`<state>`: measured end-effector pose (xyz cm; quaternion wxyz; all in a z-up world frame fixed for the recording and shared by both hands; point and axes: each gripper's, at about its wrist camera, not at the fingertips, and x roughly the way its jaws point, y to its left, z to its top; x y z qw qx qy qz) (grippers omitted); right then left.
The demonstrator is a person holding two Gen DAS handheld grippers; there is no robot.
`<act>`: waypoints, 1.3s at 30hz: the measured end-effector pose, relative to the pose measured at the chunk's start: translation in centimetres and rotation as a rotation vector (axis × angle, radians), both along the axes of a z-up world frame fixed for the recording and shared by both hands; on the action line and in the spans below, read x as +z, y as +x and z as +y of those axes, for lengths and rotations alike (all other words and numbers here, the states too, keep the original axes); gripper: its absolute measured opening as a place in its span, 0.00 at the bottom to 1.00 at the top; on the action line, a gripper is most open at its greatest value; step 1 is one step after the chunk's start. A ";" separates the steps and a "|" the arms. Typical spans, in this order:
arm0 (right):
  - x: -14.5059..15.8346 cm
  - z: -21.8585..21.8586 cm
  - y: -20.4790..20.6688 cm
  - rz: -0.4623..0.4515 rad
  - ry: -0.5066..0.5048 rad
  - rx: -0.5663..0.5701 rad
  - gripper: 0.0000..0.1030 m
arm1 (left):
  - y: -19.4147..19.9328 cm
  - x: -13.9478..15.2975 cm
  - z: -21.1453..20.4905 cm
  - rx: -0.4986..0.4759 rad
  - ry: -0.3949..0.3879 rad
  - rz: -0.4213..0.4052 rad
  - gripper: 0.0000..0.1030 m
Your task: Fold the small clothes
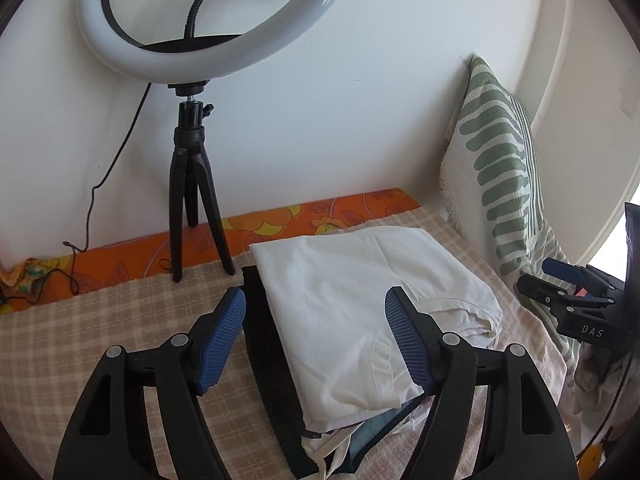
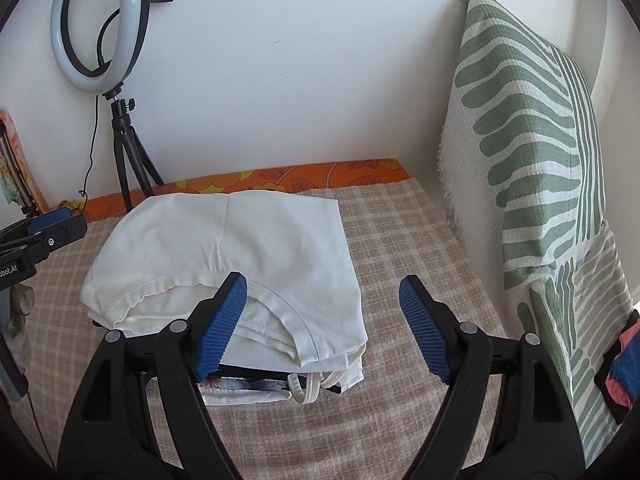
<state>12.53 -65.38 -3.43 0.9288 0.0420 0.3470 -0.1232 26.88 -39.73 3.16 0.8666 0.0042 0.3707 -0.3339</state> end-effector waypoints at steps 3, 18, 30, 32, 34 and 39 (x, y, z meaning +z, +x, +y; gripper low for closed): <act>1.1 0.9 -1.2 -0.009 -0.001 -0.002 0.79 | -1.0 0.8 0.9 0.004 -0.007 -0.009 0.71; 6.7 7.3 -9.0 -0.131 -0.055 0.020 0.85 | -8.9 6.1 6.5 0.013 -0.029 -0.132 0.79; 6.3 12.3 -14.1 -0.184 -0.041 0.027 0.93 | -14.5 7.0 11.0 0.003 -0.049 -0.195 0.80; 5.7 12.8 -14.8 -0.191 -0.016 0.009 0.94 | -15.6 6.8 11.8 0.010 -0.043 -0.215 0.80; 5.1 13.4 -15.5 -0.196 -0.001 -0.001 0.95 | -16.4 6.4 12.6 0.009 -0.037 -0.225 0.80; 3.3 15.1 -16.8 -0.207 0.005 -0.018 0.95 | -18.2 5.1 14.3 0.003 0.012 -0.245 0.80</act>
